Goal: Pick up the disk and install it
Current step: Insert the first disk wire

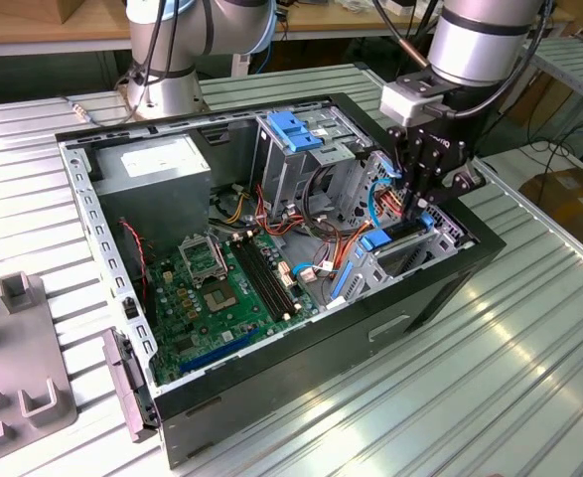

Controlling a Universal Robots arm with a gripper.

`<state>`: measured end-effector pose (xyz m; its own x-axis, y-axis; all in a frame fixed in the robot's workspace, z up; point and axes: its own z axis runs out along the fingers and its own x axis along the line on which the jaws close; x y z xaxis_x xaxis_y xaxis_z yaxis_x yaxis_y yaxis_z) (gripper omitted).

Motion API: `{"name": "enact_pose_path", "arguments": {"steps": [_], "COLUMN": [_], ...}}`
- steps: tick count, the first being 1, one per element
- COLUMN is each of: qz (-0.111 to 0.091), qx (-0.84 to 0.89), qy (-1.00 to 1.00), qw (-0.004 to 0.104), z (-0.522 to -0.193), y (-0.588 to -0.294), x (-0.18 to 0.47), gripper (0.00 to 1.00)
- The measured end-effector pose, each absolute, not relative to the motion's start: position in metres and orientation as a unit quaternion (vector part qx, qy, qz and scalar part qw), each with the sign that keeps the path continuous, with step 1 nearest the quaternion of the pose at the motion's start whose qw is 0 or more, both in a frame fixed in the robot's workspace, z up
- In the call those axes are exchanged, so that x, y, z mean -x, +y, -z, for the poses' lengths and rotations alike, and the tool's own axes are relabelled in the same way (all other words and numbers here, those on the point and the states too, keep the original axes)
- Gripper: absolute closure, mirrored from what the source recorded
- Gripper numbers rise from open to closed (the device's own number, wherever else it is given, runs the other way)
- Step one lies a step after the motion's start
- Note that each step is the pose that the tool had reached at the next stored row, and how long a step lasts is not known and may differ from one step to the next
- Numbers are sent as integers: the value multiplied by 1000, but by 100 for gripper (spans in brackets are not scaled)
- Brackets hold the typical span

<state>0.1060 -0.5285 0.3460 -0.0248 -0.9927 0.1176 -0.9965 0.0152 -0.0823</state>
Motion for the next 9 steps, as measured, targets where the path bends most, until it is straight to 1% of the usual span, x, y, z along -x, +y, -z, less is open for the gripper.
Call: {"name": "enact_pose_path", "arguments": {"steps": [2,6,7,9], "qz": [-69,-52,-50,-49], "qx": [-698,-698,-698,-698], "qy": [-713,-714,-714,-714], "qw": [11,-5,-7,-8], "z": [-346,-346,-346,-346], "y": [-530,-535,-536,-537], "x": [-106,-106,-106,-106], "gripper": [83,83,83,83]}}
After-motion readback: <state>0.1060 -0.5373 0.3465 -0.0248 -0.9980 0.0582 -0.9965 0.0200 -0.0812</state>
